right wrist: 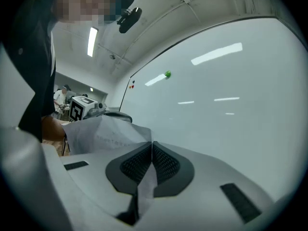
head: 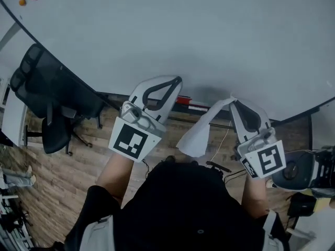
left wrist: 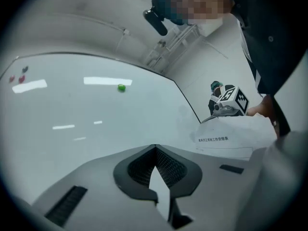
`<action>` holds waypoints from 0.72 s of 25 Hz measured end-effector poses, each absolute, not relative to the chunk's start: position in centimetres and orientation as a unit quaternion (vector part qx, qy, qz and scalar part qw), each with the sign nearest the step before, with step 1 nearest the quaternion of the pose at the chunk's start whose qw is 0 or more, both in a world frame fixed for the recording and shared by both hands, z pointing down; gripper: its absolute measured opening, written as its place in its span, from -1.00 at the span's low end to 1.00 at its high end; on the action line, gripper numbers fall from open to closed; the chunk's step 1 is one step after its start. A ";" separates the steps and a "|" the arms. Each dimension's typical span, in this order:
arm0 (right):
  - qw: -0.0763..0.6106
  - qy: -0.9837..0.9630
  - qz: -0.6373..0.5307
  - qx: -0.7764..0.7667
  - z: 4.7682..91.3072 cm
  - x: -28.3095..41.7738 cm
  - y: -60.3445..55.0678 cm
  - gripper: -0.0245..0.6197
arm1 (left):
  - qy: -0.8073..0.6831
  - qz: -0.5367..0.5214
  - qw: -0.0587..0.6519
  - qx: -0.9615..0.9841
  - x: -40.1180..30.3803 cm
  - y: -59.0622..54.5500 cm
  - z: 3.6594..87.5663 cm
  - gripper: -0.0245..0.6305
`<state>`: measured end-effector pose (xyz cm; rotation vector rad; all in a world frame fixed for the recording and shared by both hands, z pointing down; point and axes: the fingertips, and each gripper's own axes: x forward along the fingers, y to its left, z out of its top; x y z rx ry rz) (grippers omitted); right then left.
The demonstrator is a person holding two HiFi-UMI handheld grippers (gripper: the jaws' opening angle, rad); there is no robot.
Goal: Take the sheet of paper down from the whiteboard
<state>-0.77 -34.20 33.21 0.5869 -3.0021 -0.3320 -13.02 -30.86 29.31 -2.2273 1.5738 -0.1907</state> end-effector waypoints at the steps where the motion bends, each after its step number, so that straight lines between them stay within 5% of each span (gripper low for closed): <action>1: 0.042 -0.976 -0.104 0.184 34.4 -1.0 -33.9 -0.87 | 0.565 -0.042 0.171 -0.806 -13.3 -30.6 30.8 -0.89; 7: 0.098 -0.980 -0.060 0.164 41.5 -0.9 -33.0 -0.87 | 0.567 0.049 0.057 -0.821 -14.9 -27.3 37.0 -0.89; 18: 0.126 -0.981 0.003 0.148 51.1 0.5 -30.6 -0.87 | 0.568 -0.009 -0.031 -0.823 -14.0 -23.6 48.7 -0.89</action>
